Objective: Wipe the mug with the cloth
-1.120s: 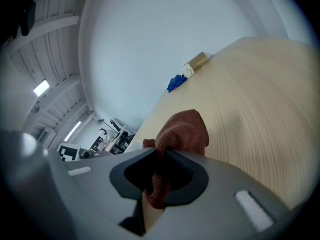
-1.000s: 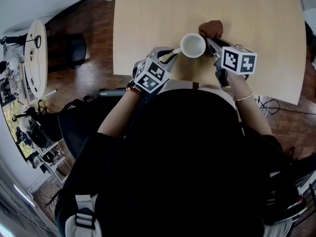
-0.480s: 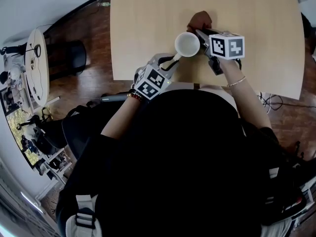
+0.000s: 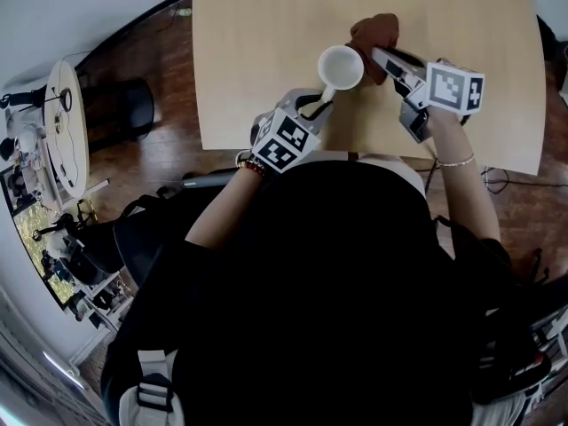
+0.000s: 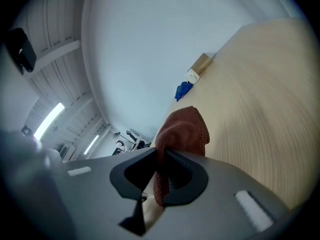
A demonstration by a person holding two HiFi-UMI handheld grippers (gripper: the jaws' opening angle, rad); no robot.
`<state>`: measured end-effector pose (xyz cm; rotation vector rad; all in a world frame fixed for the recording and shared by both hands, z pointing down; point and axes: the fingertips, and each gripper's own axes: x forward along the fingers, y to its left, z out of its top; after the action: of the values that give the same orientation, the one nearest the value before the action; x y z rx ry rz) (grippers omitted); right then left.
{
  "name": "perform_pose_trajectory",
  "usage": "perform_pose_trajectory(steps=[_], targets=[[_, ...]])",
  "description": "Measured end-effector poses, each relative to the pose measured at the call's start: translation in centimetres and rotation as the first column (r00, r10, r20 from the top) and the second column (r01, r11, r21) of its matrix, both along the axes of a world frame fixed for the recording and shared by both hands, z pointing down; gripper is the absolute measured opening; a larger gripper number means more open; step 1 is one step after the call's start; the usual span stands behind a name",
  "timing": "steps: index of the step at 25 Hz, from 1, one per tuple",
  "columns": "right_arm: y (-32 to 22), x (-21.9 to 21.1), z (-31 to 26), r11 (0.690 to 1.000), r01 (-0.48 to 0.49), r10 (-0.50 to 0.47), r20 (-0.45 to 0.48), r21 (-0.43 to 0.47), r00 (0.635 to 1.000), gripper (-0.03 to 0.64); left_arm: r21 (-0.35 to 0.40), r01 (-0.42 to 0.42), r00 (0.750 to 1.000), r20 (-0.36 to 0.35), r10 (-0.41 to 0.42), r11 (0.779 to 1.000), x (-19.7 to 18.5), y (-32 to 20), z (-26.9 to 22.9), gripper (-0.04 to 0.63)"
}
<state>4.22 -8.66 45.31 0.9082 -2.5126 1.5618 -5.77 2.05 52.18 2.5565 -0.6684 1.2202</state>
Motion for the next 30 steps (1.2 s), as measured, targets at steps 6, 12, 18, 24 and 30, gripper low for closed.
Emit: perform_pose_trajectory(steps=[6,12,18,24,30], targets=[[1.8,0.3,1.0,0.998,-0.02,0.026,0.087,-0.062,0.996,0.048,-0.008,-0.008,1.0,0.012,0.008,1.0,0.5,0.2,0.0,0.064],[1.5,-1.7,2.3,0.999,-0.019,0.021,0.064,-0.038,0.998,0.046,-0.021,-0.018,1.0,0.015,0.018,1.0,1.0,0.1,0.0,0.063],[1.5,-1.1,7.2,0.999,0.002,-0.01,-0.245,-0.036,0.969,0.046,-0.02,-0.026,1.0,0.01,0.026,0.999,1.2,-0.3,-0.1,0.061],[1.5,-0.9,6.6,0.991,-0.109,0.098,-0.134,-0.08,0.986,0.046,-0.03,-0.049,0.999,0.005,0.049,0.998,1.9,-0.2,-0.1,0.061],[1.7,0.9,4.2,0.961,-0.234,0.241,0.032,-0.149,0.97,0.046,-0.035,-0.076,0.997,-0.029,0.075,0.996,3.4,0.0,-0.2,0.061]])
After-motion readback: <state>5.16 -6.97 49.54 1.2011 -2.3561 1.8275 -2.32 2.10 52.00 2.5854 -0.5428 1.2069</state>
